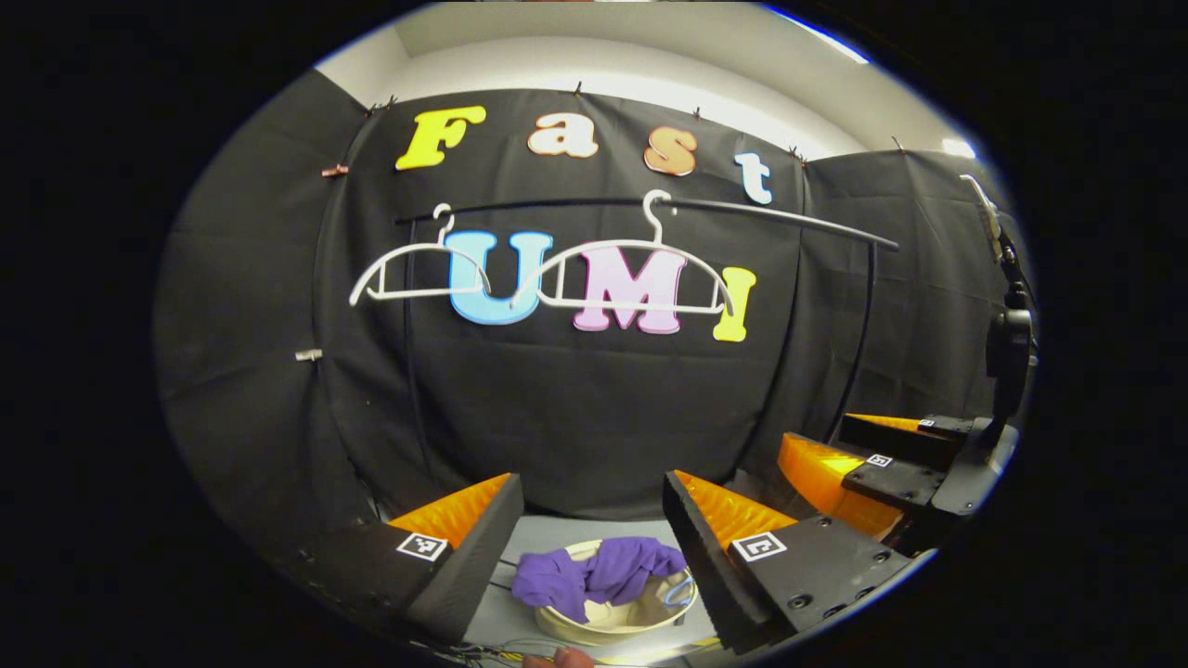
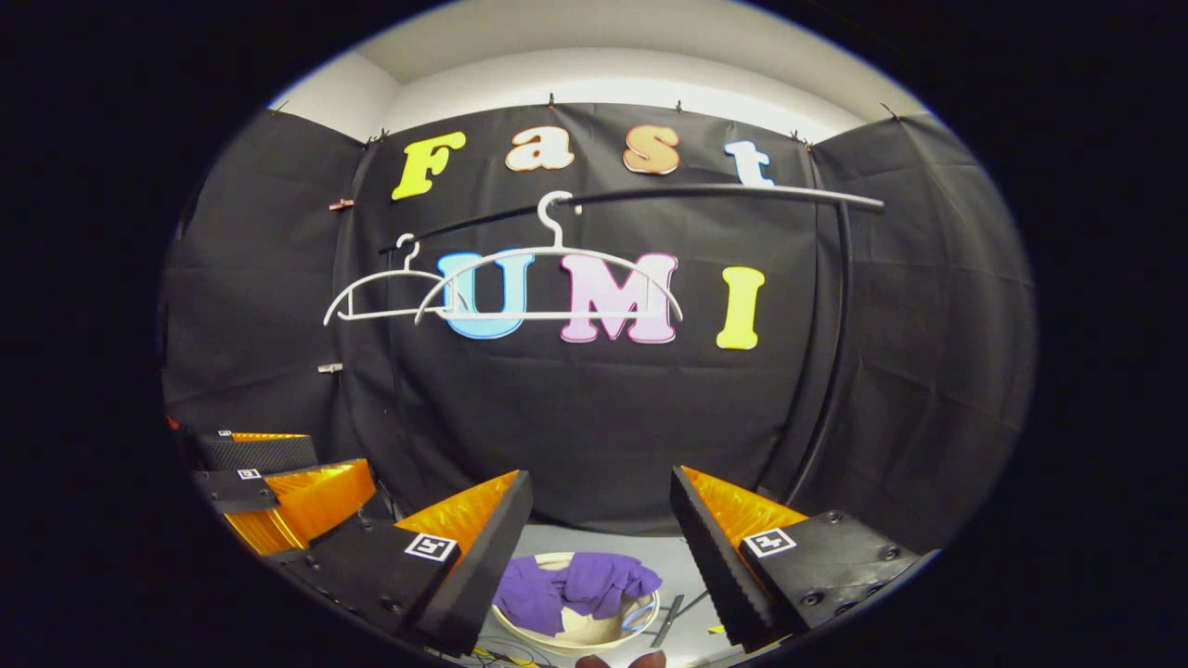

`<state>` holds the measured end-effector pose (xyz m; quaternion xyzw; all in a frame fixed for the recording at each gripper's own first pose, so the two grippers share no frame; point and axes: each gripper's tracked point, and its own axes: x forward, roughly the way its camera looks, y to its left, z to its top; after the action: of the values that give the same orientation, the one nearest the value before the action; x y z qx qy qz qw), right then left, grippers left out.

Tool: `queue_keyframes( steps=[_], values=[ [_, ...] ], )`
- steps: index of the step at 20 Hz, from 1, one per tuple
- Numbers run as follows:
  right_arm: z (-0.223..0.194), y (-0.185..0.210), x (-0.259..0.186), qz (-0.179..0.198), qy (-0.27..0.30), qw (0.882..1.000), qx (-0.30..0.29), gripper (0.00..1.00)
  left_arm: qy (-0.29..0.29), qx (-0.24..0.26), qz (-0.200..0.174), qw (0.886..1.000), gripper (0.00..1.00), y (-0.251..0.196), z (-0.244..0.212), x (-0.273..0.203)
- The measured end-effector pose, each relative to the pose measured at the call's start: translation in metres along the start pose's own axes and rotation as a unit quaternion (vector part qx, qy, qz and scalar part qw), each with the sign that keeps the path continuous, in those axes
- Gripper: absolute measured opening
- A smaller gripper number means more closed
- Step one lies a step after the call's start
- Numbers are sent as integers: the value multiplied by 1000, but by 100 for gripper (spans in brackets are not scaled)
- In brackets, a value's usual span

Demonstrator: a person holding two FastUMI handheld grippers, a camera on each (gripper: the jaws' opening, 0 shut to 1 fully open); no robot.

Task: Grasp the clothes on the hanger with both hands and then place them into the laundry hamper below.

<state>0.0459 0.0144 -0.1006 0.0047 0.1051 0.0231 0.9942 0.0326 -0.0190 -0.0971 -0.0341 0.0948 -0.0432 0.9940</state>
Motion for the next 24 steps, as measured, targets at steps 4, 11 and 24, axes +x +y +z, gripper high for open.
queue_keyframes(
  steps=[4, 11, 24],
  values=[
    [37, 1, -15, -7, -31, 999, -5, 96, -36, 9, 17, 999, 92, 8, 39, -17],
    [90, 10, -37, -7, -66, 998, -3, 95, -90, 21, 44, 995, 92, 11, 93, -52],
    [101, 3, -44, -15, -76, 997, 5, 95, -108, 23, 42, 993, 92, 13, 107, -53]
  ],
)
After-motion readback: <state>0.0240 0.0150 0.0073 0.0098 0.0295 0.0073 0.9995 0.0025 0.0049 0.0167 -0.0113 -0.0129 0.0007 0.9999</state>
